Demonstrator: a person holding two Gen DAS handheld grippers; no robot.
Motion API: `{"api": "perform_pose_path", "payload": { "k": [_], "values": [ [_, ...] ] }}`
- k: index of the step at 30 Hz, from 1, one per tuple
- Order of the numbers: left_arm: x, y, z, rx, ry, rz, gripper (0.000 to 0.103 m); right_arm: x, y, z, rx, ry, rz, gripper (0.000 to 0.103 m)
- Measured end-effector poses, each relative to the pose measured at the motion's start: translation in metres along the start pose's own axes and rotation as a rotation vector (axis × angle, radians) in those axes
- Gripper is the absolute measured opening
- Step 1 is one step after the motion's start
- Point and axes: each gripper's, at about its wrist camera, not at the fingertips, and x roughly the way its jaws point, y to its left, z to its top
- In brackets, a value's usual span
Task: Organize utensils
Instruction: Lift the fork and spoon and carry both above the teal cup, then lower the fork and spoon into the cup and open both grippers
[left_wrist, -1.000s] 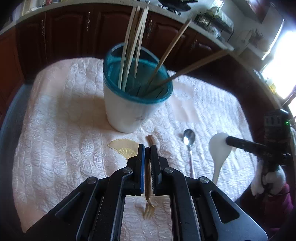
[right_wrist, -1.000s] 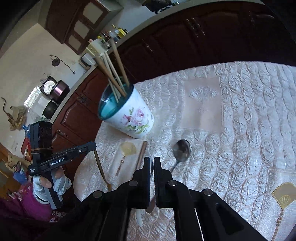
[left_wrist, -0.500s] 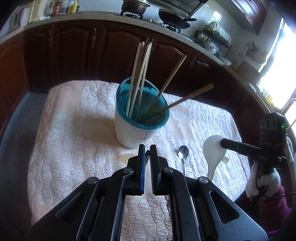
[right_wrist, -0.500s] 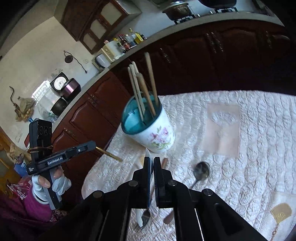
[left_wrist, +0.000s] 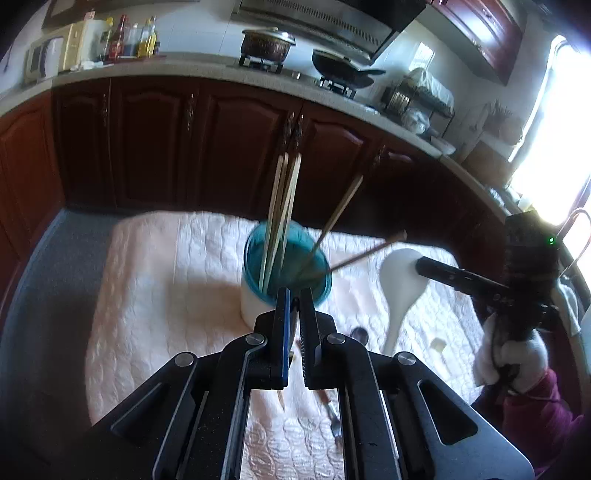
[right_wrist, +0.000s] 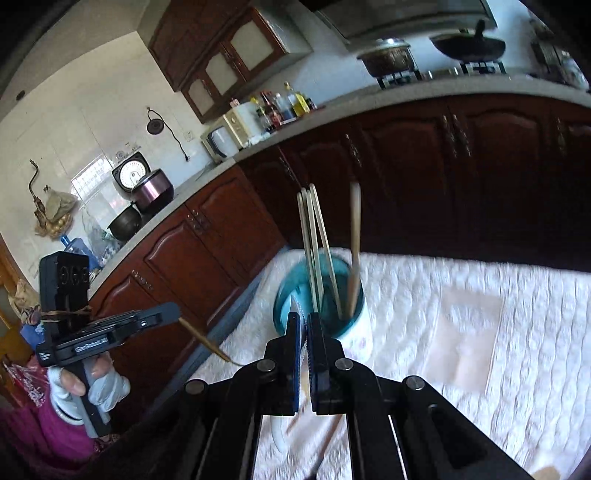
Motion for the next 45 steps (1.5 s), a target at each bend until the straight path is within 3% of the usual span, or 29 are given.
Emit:
{"api": "perform_pose_path", "payload": {
  "k": [6,11,17,24,45],
  "values": [
    [-0.009,-0.005,0.032,0.027,-0.064,0.015,0.003,0.017,0.017,0.031,-0.043,-0.055,-0.051,0.003],
    [0.009,-0.006,0.056,0.039,-0.090,0.040,0.003,0.042,0.024,0.052,-0.072,-0.086,-0.143,0.003],
    [0.048,-0.006,0.063,0.052,-0.063,0.075,0.003,0.070,0.025,0.067,-0.113,-0.109,-0.239,0.003],
    [0.085,-0.001,0.055,0.065,-0.026,0.129,0.003,0.098,0.018,0.061,-0.157,-0.129,-0.345,0.003],
    [0.132,-0.002,0.020,0.064,0.075,0.181,0.003,0.115,0.010,0.029,-0.163,0.066,-0.283,0.004]
  ]
}}
